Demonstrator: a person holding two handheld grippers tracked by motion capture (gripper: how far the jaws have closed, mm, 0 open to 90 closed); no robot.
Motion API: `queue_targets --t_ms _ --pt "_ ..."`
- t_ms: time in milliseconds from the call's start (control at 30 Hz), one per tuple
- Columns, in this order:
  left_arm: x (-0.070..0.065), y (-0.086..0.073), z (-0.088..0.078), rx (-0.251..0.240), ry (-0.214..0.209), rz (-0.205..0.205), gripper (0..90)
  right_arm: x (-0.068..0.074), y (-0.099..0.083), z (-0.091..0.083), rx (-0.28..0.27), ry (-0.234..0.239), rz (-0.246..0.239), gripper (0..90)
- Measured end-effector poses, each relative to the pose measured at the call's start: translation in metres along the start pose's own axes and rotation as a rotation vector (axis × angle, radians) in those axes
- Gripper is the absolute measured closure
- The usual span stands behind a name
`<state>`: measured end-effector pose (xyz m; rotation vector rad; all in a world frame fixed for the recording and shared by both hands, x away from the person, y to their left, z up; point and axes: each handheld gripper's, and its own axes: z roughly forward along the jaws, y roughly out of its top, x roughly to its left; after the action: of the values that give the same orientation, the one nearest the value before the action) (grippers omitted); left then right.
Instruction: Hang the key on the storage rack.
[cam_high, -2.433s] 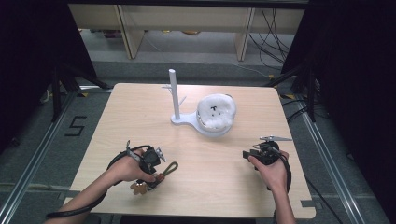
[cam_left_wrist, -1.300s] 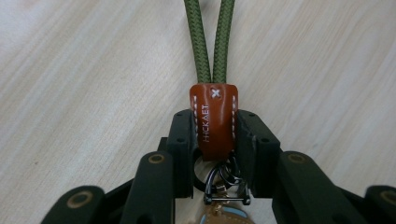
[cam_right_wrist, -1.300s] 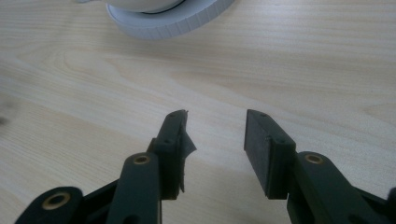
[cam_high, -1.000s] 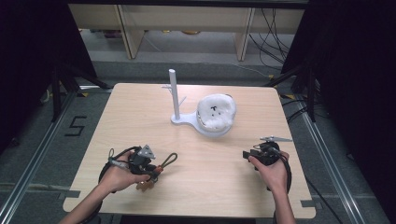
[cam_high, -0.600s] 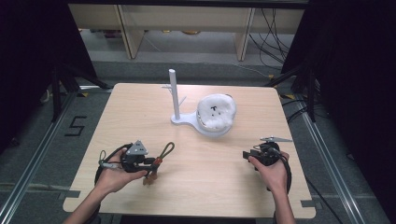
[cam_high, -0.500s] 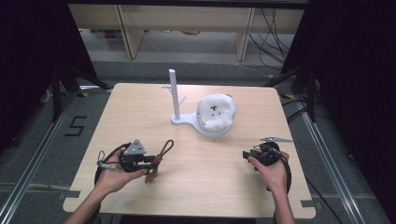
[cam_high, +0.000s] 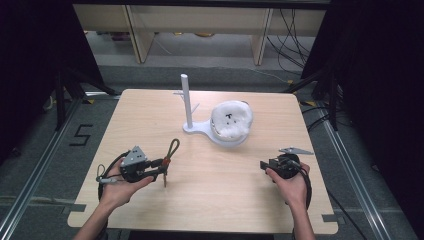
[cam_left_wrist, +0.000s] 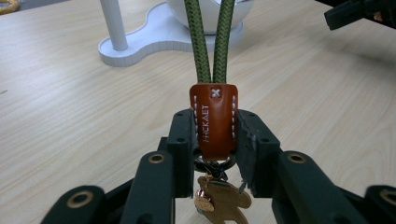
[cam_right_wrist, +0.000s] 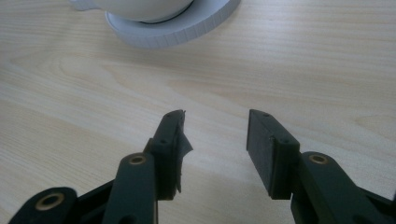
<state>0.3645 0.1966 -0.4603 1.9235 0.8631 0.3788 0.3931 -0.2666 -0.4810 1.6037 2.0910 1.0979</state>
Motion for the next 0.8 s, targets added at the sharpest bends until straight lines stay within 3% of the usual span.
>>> queue_targets --t_ms 67,100,133,167,333,367,533,800 --pt "0.0003 -0.0003 -0.0003 -0.013 0.001 -0.006 68.3 0.0007 -0.0009 0.0005 -0.006 0.007 0.004 57.2" --pt "0.0011 -0.0006 -0.0013 -0.036 0.005 -0.012 68.4 0.0044 -0.002 0.0001 -0.009 0.007 0.039 57.0" --pt "0.0014 -0.0006 -0.0017 -0.043 0.008 -0.013 68.3 0.0011 -0.0018 0.0006 -0.015 0.005 -0.003 57.0" --pt "0.0012 -0.0003 -0.003 -0.046 0.024 -0.014 68.4 0.0009 -0.0021 0.0005 -0.016 0.009 -0.009 56.9" --pt "0.0016 -0.0004 -0.0045 -0.097 0.032 -0.03 68.4 0.0007 -0.0039 0.0009 -0.043 0.006 -0.023 56.3" --pt "0.0016 -0.0006 -0.0044 -0.108 0.035 -0.03 68.4 0.0011 -0.0041 0.0012 -0.044 -0.014 -0.026 56.1" --pt "0.0026 0.0 -0.0046 -0.146 0.041 -0.035 68.3 0.0018 -0.0048 0.0 -0.052 0.001 -0.02 56.0" --pt "0.007 0.0036 -0.0052 -0.222 0.065 -0.049 68.3 0.0018 -0.0062 0.0008 -0.078 -0.014 -0.032 56.0"
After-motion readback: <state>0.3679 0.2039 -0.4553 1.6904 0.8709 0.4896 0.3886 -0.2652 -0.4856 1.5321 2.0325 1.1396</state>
